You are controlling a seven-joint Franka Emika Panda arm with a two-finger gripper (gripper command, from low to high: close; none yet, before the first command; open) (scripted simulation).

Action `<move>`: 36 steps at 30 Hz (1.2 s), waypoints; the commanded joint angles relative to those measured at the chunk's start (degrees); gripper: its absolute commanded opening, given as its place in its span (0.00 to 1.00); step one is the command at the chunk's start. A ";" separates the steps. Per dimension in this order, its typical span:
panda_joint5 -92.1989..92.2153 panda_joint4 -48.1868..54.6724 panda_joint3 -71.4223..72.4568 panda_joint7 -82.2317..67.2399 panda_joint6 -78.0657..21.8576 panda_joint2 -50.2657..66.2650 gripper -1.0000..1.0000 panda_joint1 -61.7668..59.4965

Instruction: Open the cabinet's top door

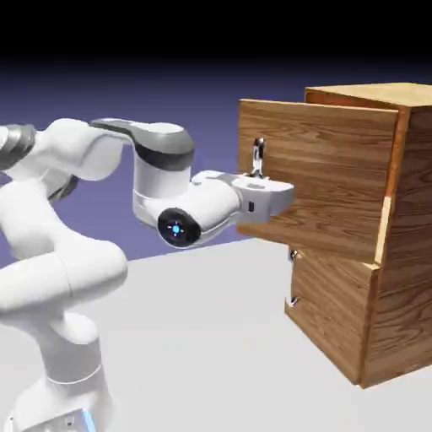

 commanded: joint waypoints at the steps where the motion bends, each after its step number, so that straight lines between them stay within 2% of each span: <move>1: -1.97 0.58 -0.66 -1.31 -2.43 1.55 0.00 -1.64; 8: -18.59 8.40 -2.07 -13.18 -17.95 15.37 0.00 -14.30; 14: -32.41 17.89 0.73 -22.92 -24.16 27.83 0.00 -22.63; 24: -51.13 34.18 8.04 -31.27 -24.49 48.59 0.00 -30.22; 36: -66.83 50.36 13.68 -28.35 -20.28 72.22 0.00 -29.50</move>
